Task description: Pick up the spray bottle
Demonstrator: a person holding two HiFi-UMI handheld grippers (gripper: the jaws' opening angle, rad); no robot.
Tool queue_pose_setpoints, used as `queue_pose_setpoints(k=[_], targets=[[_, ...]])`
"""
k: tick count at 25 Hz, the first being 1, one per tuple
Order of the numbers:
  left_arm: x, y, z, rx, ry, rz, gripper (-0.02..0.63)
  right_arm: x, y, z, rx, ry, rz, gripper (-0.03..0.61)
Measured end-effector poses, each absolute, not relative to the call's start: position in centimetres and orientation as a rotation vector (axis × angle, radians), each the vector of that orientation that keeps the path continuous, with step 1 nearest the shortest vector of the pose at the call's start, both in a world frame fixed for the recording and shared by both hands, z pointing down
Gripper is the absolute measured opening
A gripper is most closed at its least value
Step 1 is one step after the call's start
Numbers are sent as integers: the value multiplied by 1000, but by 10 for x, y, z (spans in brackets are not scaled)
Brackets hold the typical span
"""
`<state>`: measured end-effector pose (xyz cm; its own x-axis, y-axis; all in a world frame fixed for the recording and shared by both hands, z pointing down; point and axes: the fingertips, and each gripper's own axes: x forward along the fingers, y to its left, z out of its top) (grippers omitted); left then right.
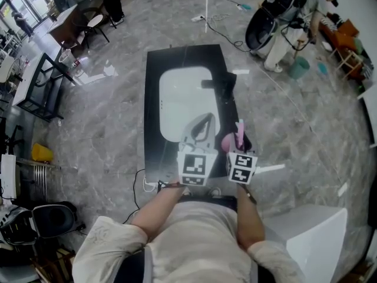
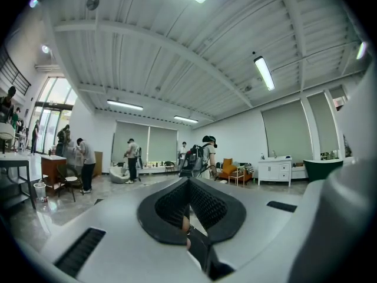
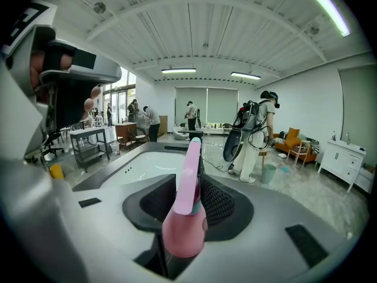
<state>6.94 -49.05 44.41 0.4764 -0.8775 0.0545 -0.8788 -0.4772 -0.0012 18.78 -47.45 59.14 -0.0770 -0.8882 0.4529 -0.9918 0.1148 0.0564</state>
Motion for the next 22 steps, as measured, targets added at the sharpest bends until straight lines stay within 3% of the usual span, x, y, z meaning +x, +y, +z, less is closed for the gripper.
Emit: queue_pose_setpoints(k=[10, 22], targets=[[71, -488, 445, 2686, -1601, 85, 2, 194, -474, 576, 1858, -2041, 332, 132], [69, -486, 422, 2710, -1638, 33, 2, 193, -481, 475, 1959, -2165, 116, 130]])
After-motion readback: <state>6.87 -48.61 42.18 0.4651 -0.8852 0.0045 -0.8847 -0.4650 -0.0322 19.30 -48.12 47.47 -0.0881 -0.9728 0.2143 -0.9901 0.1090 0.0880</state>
